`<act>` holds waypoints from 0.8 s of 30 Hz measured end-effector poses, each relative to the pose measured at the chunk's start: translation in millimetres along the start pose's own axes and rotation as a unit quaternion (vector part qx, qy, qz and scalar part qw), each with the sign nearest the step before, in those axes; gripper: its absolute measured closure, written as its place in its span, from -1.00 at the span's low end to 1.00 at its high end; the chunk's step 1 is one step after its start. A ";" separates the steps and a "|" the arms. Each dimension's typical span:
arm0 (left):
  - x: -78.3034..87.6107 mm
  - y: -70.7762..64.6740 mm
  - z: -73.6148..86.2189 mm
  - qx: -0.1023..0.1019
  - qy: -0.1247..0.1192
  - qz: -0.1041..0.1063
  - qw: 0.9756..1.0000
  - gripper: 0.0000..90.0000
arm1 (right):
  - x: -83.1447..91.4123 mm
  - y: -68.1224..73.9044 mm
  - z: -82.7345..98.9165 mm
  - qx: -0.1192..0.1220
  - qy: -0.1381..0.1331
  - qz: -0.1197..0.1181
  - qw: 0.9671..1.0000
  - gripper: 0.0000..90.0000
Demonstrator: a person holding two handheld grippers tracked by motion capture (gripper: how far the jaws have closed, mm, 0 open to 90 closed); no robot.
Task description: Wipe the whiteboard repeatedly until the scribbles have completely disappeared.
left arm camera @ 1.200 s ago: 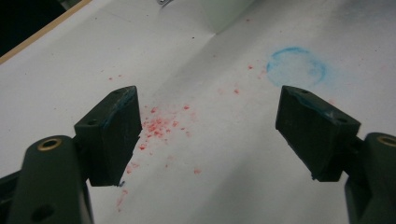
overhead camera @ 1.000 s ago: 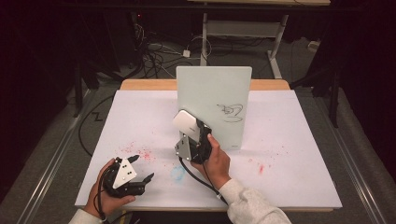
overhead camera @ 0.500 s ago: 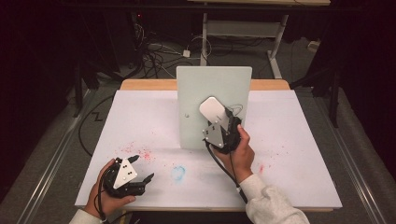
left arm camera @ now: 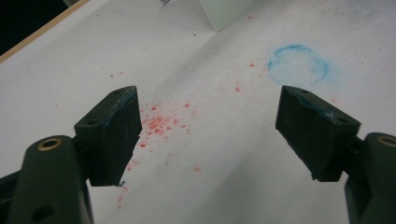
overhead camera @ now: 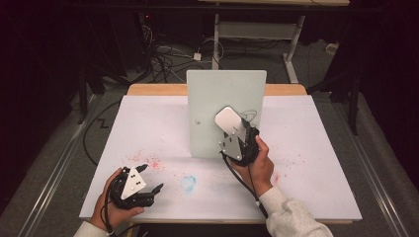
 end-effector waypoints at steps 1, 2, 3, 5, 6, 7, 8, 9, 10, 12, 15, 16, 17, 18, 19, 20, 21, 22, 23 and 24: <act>-0.3 0.3 0.0 0.001 0.001 0.001 1.000 -0.52 | -0.8 1.0 -2.8 -0.005 0.000 0.003 1.000 -0.31; -0.6 0.6 0.1 0.001 0.001 0.001 1.000 -0.52 | -1.5 4.4 -5.3 -0.003 -0.004 0.007 1.000 -0.31; -0.8 0.9 0.1 0.001 0.001 0.001 1.000 -0.52 | -2.2 9.2 -8.0 0.003 -0.009 0.007 1.000 -0.31; -0.4 1.1 0.3 0.001 0.000 0.001 1.000 -0.52 | -3.6 22.1 -14.4 0.015 -0.014 0.001 1.000 -0.31; 0.1 1.2 0.3 0.001 0.000 0.001 1.000 -0.52 | -3.9 29.7 -17.7 0.021 -0.016 -0.008 1.000 -0.31; 0.6 1.2 0.4 0.001 -0.001 0.000 1.000 -0.52 | -4.5 38.3 -21.0 0.028 -0.018 -0.012 0.999 -0.31; 1.3 1.5 0.5 0.002 -0.003 -0.001 1.000 -0.52 | -5.3 46.9 -23.8 0.041 -0.019 -0.012 0.999 -0.31; 2.2 1.8 0.8 0.003 -0.004 -0.001 1.000 -0.52 | -5.6 55.4 -25.4 0.053 -0.019 -0.010 0.998 -0.31; 2.7 2.0 1.1 0.005 -0.006 -0.001 1.000 -0.52 | -5.8 63.0 -25.8 0.058 -0.019 -0.015 0.998 -0.31; 3.8 2.9 2.1 0.003 -0.005 -0.002 1.000 -0.52 | -4.6 76.0 -24.0 0.073 -0.015 -0.026 0.997 -0.31; 4.5 3.3 3.1 0.006 -0.006 -0.001 1.000 -0.52 | -3.4 91.3 -16.2 0.114 -0.016 -0.030 0.993 -0.31; 5.0 3.5 3.1 0.006 -0.007 -0.002 1.000 -0.52 | -3.1 92.9 -14.8 0.119 -0.016 -0.028 0.992 -0.31; 5.3 3.6 3.0 0.006 -0.007 -0.002 1.000 -0.52 | -3.0 92.3 -15.0 0.118 -0.015 -0.031 0.992 -0.31; 5.3 3.6 2.8 0.006 -0.007 -0.003 1.000 -0.52 | -3.1 90.8 -16.1 0.116 -0.015 -0.036 0.992 -0.31; 5.1 3.4 2.6 0.006 -0.007 -0.003 1.000 -0.52 | -3.1 88.9 -17.6 0.113 -0.013 -0.040 0.993 -0.31; 4.8 3.1 2.5 0.005 -0.006 -0.003 1.000 -0.52 | -3.2 86.6 -19.2 0.111 -0.013 -0.038 0.993 -0.31; 4.7 3.0 2.4 0.003 -0.004 -0.002 1.000 -0.52 | -3.6 83.1 -20.9 0.108 -0.014 -0.031 0.994 -0.31; 4.4 2.6 2.4 0.004 -0.005 -0.002 1.000 -0.52 | -3.8 77.6 -23.0 0.098 -0.010 -0.027 0.995 -0.31; 4.3 2.5 2.4 0.005 -0.006 -0.002 1.000 -0.52 | -4.5 70.5 -24.7 0.082 -0.013 -0.017 0.996 -0.31; 4.2 2.8 2.5 0.005 -0.005 -0.001 1.000 -0.52 | -5.2 63.5 -26.5 0.068 -0.011 -0.010 0.998 -0.31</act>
Point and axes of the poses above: each handheld gripper's, and its own axes: x roughly backward along the jaws, z roughly out of its underside, y roughly to its left, the point moved 1 cm from there along -x, roughly forward along the jaws, and after that the axes turned 7 degrees about -x, right-handed, at the moved point
